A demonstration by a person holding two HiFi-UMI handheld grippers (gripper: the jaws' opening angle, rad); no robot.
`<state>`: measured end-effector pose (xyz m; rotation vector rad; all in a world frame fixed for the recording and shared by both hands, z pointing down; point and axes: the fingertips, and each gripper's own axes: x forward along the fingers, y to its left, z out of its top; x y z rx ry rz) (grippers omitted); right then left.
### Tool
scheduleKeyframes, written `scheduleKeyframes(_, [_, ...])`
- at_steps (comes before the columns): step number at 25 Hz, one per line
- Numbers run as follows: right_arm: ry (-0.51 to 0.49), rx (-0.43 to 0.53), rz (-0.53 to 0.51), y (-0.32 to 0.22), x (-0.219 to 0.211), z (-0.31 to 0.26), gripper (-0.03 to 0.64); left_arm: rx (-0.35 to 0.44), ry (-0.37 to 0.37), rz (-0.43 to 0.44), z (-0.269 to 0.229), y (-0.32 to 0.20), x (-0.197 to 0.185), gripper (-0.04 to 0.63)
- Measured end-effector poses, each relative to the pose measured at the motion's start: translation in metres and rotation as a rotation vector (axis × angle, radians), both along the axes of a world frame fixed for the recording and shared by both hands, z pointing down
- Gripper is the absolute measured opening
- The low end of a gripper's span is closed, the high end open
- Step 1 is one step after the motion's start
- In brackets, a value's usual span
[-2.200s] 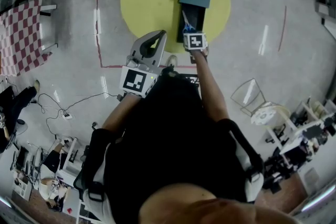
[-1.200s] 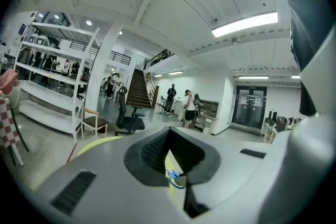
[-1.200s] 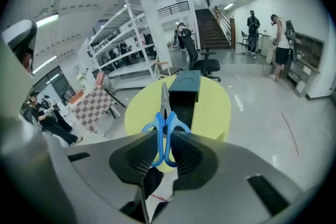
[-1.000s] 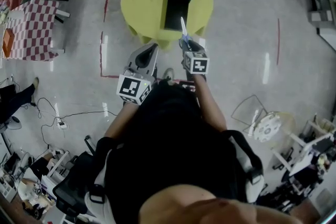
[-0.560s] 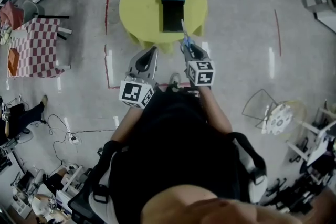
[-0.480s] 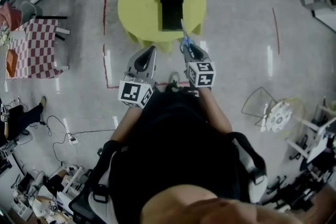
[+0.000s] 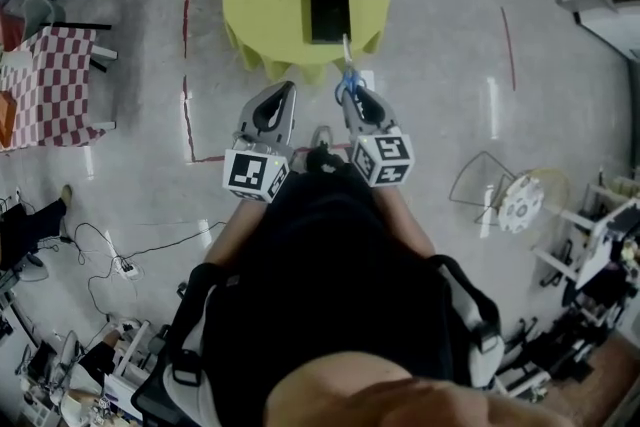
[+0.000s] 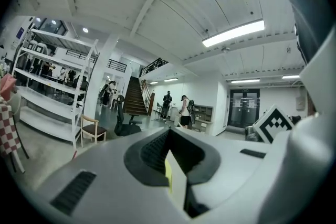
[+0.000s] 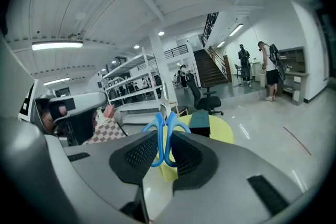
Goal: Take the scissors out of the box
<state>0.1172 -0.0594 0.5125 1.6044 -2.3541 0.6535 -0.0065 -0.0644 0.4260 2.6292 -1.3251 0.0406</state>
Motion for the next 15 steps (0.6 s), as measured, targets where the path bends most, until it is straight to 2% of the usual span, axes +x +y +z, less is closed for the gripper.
scheduleKeyframes(8, [-0.023, 0.100, -0.001, 0.029, -0.041, -0.043, 0.083, -0.017, 0.032, 0.029, 0.000, 0.013, -0.031, -0.002])
scheduleKeyframes(15, [-0.031, 0.119, 0.029, 0.039, -0.043, -0.050, 0.083, -0.013, 0.038, 0.055, 0.000, 0.017, -0.031, -0.002])
